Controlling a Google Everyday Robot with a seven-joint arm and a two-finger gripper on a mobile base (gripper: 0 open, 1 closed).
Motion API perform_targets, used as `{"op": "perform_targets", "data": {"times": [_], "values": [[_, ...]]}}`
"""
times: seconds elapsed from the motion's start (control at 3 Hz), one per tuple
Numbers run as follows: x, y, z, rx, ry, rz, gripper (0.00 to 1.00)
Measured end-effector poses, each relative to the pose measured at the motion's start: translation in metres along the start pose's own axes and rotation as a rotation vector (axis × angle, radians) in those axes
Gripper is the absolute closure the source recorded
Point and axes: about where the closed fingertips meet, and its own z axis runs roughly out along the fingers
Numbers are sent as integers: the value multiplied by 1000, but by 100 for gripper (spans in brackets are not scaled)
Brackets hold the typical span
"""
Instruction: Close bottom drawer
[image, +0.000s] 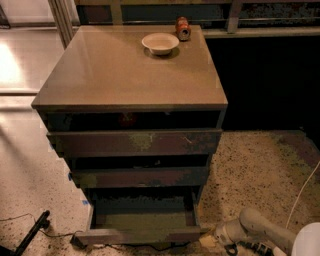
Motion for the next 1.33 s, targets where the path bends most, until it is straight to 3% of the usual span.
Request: {"op": "perform_targets", "data": {"times": [0.33, 0.67, 1.33], "values": [[26, -10, 25, -25, 38, 38, 100], [26, -10, 25, -25, 38, 38, 100], [-5, -20, 34, 105, -145, 124, 100]]}}
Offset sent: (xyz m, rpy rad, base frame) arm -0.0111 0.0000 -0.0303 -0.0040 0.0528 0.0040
